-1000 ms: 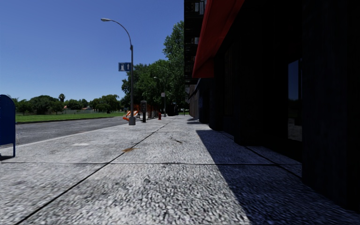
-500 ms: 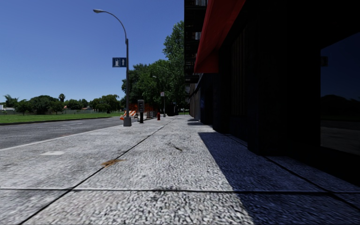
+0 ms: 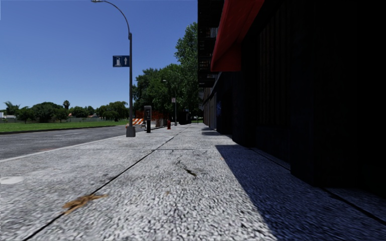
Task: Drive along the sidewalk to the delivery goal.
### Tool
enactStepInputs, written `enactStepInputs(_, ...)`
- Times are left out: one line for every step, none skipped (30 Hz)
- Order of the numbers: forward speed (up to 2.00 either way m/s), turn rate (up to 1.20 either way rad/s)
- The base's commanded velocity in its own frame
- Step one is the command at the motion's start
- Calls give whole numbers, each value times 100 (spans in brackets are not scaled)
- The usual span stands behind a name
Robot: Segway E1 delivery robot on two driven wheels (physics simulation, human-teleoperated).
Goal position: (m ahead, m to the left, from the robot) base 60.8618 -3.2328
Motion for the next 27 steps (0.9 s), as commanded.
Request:
enactStepInputs(193,0)
enactStepInputs(193,0)
enactStepInputs(193,0)
enactStepInputs(193,0)
enactStepInputs(193,0)
enactStepInputs(193,0)
enactStepInputs(193,0)
enactStepInputs(193,0)
enactStepInputs(193,0)
enactStepInputs(193,0)
enactStepInputs(193,0)
enactStepInputs(193,0)
enactStepInputs(193,0)
enactStepInputs(193,0)
enactStepInputs(193,0)
enactStepInputs(193,0)
enactStepInputs(193,0)
enactStepInputs(193,0)
enactStepInputs(193,0)
enactStepInputs(193,0)
enactStepInputs(193,0)
enactStepInputs(193,0)
enactStepInputs(193,0)
enactStepInputs(193,0)
enactStepInputs(193,0)
enactStepInputs(193,0)
enactStepInputs(193,0)
